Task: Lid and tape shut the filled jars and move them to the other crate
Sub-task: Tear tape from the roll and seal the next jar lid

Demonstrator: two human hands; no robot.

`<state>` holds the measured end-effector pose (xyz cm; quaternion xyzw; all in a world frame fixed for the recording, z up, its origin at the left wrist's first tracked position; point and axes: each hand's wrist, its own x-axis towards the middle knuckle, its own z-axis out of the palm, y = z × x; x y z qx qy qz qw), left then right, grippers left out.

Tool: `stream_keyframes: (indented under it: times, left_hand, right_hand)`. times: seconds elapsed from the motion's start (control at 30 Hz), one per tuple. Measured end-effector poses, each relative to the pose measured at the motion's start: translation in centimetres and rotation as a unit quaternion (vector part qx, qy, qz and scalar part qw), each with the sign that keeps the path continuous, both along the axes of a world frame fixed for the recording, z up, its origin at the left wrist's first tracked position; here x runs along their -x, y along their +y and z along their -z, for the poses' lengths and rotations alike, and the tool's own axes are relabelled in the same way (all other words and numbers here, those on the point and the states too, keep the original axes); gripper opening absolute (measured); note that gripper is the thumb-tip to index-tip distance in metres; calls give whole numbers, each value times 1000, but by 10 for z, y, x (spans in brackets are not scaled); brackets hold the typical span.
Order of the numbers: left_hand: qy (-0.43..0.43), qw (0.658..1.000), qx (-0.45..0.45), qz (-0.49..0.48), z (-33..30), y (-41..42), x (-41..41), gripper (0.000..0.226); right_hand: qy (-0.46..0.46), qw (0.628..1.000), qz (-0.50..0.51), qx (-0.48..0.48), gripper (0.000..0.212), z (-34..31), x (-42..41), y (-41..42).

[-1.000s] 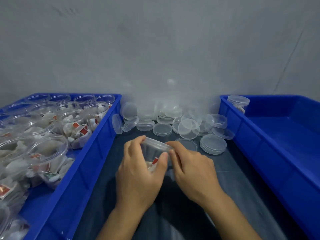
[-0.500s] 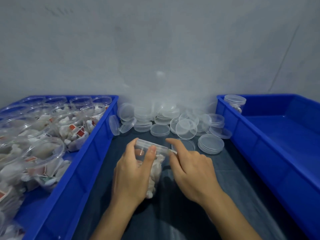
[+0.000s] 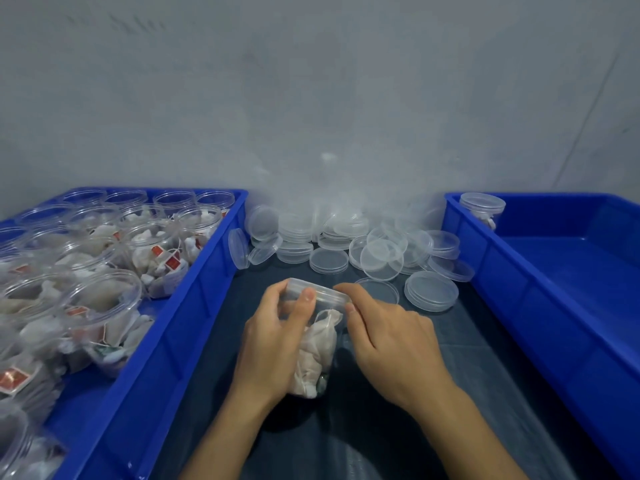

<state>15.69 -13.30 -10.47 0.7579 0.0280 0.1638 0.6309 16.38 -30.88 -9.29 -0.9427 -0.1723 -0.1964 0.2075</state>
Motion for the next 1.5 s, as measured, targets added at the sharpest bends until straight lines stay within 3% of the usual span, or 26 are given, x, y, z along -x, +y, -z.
stream_keyframes:
  times: [0.13, 0.23, 0.3, 0.37, 0.57, 0.7, 0.87, 1.2, 1.37, 1.5]
  left_hand:
    - [4, 1000, 25, 11, 0, 0, 0, 59]
    - [-46, 994, -85, -55, 2, -4, 3, 49]
    - [-94, 973, -171, -124, 0, -8, 7, 48]
    - [-113, 964, -194, -143, -2, -10, 9, 52]
    - [-20, 969, -235, -79, -1, -16, 9, 89]
    - [-1, 981, -174, -83, -3, -9, 4, 90]
    - [-7, 997, -64, -52, -2, -4, 3, 64]
    - [-1, 1000, 21, -13, 3, -2, -2, 63]
    - [7, 999, 36, 10, 3, -2, -2, 65]
    - [-20, 998, -48, -27, 4, -8, 2, 67]
  right_hand:
    - [1, 1000, -3, -22, 41, 2, 1, 2]
    - [5, 1000, -4, -26, 41, 2, 2, 2]
    - [3, 1000, -3, -21, 42, 2, 3, 2]
    - [-8, 1000, 1, -16, 43, 2, 5, 2]
    - [5, 1000, 5, -24, 50, -2, 9, 5]
    - [39, 997, -21, -60, 53, -7, 9, 6]
    - [12, 1000, -1, -6, 47, -8, 2, 0]
    - [30, 999, -10, -7, 38, -6, -3, -7]
    - [7, 1000, 2, -14, 37, -5, 0, -3]
    - [-1, 999, 0, -33, 37, -5, 0, -3]
